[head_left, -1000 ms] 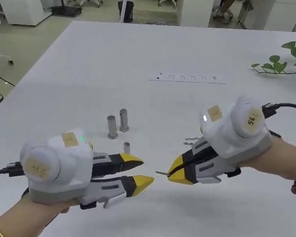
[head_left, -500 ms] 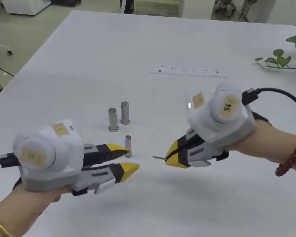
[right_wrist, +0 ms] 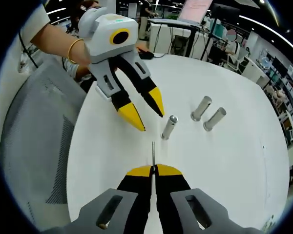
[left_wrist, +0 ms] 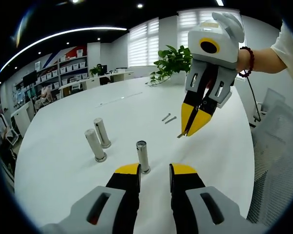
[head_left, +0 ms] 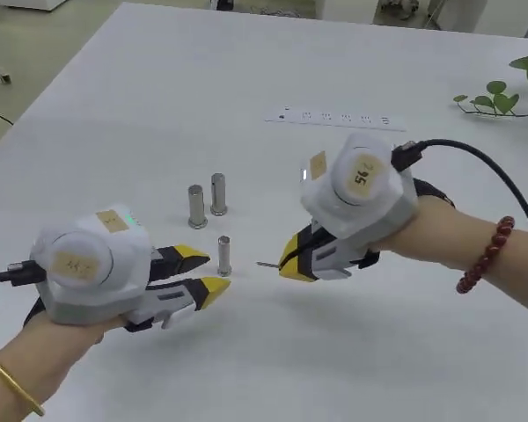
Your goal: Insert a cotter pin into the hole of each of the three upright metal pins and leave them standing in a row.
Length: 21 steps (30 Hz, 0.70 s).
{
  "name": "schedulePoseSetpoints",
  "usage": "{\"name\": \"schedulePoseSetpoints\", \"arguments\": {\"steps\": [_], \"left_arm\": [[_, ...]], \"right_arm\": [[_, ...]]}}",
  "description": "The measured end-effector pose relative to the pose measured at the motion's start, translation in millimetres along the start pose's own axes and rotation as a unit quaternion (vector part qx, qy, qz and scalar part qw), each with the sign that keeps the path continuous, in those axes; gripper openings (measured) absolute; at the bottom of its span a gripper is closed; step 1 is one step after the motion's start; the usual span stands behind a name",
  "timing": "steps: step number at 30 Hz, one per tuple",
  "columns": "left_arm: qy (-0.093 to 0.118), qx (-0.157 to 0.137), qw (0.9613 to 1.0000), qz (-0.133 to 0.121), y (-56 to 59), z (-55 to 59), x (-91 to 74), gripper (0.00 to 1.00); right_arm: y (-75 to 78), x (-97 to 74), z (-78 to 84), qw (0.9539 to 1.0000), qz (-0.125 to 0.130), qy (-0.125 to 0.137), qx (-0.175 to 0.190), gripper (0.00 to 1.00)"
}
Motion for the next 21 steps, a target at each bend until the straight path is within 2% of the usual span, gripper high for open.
{"name": "schedulePoseSetpoints", "arguments": {"steps": [11,16,21], "left_arm": [[-0.015,-0.004,0.9997,-0.019,-13.6,0.1,13.7,0.20],[-0.008,-0.003,0.9999,-0.013,-16.1,-1.4,17.5,0.20],[-0.010,0.002,0.9999,-0.010,-18.2,-2.7,23.4,0.17]], "right_arm": [[13.9,9.9,-11.6,0.9996,0.006,-0.020,0.016,0.02],[17.3,13.3,-19.3,0.9996,0.005,-0.025,0.012,0.02],[21.9,15.5,-22.1,0.9995,0.005,-0.030,0.010,0.02]]}}
Point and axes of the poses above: the centre of the closed fingertips' face, and the gripper's own axes: x roughly forward along the fingers, y roughly to its right, z roughly out of its underside, the point moved 8 cm from there along -x, roughly backward along the fingers, and after that the axes turned 14 degrees about -y, right-handed, at the moved point
